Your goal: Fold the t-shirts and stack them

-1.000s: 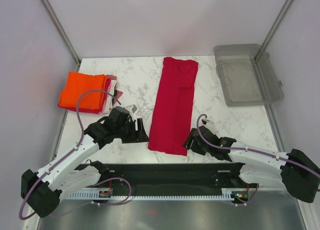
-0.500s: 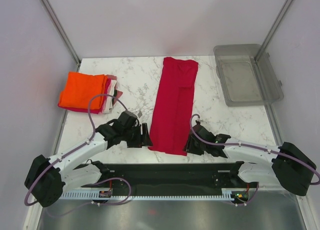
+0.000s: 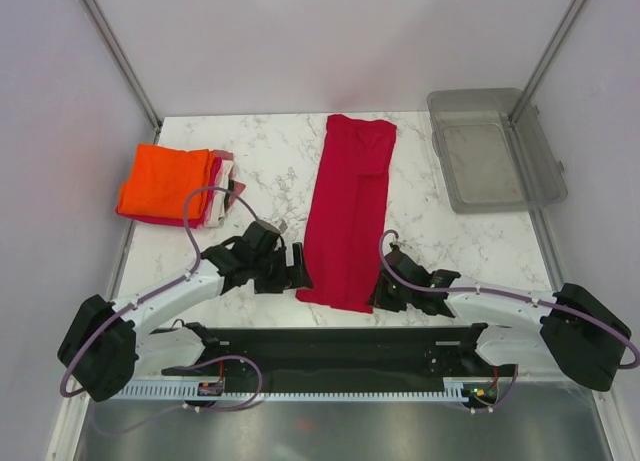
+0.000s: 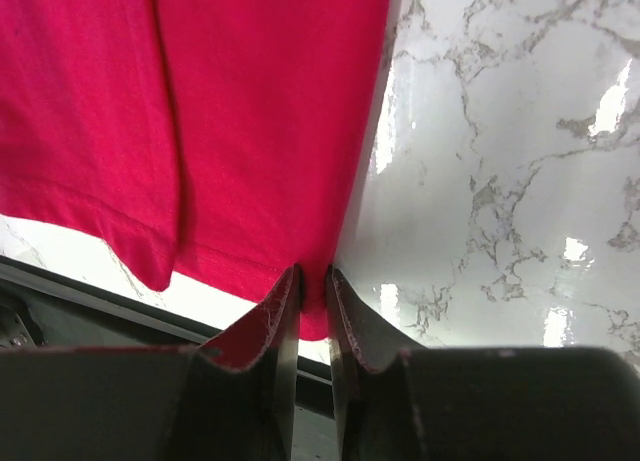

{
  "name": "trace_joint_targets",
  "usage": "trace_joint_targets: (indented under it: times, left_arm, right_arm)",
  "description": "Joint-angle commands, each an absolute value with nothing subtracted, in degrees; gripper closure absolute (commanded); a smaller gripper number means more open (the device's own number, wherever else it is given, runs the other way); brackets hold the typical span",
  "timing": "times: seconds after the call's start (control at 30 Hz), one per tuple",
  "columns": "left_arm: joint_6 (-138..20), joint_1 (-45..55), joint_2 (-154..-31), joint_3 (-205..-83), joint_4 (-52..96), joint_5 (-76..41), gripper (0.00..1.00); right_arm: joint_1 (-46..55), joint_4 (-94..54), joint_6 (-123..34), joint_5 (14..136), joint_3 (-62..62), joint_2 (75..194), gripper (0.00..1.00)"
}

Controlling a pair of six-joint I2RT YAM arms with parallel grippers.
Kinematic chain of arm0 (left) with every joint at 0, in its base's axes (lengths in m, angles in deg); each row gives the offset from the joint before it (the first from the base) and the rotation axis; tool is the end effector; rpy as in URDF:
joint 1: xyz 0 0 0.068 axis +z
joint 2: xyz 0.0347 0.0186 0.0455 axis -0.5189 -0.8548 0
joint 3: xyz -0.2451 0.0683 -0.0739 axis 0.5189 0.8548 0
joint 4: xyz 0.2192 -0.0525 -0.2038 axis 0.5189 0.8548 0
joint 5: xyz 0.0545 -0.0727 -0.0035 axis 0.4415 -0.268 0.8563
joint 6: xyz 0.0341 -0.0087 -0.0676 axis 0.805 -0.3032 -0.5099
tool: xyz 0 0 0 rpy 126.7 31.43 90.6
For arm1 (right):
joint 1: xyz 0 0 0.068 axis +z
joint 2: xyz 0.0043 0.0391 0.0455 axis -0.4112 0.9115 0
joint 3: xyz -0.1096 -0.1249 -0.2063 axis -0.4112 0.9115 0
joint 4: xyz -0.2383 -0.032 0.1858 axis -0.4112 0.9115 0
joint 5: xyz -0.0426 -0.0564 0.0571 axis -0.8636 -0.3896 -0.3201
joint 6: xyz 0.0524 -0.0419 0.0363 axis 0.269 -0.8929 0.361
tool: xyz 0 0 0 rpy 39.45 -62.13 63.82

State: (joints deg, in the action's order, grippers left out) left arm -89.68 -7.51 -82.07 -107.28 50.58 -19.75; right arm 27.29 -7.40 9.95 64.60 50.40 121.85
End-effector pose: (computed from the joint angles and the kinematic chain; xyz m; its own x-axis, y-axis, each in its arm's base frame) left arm 0.2031 -0.1782 0.1384 -0.9485 -0.0891 -0.3038 0.0740 0.8706 -0.4864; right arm 0.1611 0.1976 0.0827 -0.9183 0.2520 -0.3054 0.0860 0.8799 0.4673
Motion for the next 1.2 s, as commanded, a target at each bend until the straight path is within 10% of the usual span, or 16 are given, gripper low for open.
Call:
trace_joint_targets:
  times: [0.0, 0.23, 0.37, 0.73, 1.0, 1.17]
  left_arm:
    - [-90.6, -7.8, -83.3, -106.6, 46.5, -19.8, 0.05]
    - [-90.9, -7.7, -85.7, -105.4, 43.6, -20.0, 0.15]
    - [-91.2, -7.8, -87.3, -105.7, 42.9, -20.9, 0.23]
    - [-91.4, -7.8, -90.2, -103.7, 40.2, -22.4, 0.54]
    - [-91.8, -7.8, -92.0, -102.1, 37.6, -20.6, 0.58]
    - [-91.5, -7.8, -91.6, -101.3, 36.6, -20.5, 0.98]
  right_arm:
    - [27.3, -5.1, 10.3, 64.5, 52.4, 120.8, 0.76]
    - [27.3, -6.9, 10.8, 64.5, 52.9, 121.3, 0.78]
    - [27.3, -6.9, 11.0, 65.9, 52.5, 123.1, 1.0]
    - [27.4, -6.9, 12.5, 66.0, 54.6, 120.7, 1.0]
    - [27.5, -7.0, 12.5, 65.3, 54.8, 120.9, 1.0]
    - [27.4, -6.9, 12.1, 65.9, 55.1, 120.6, 1.0]
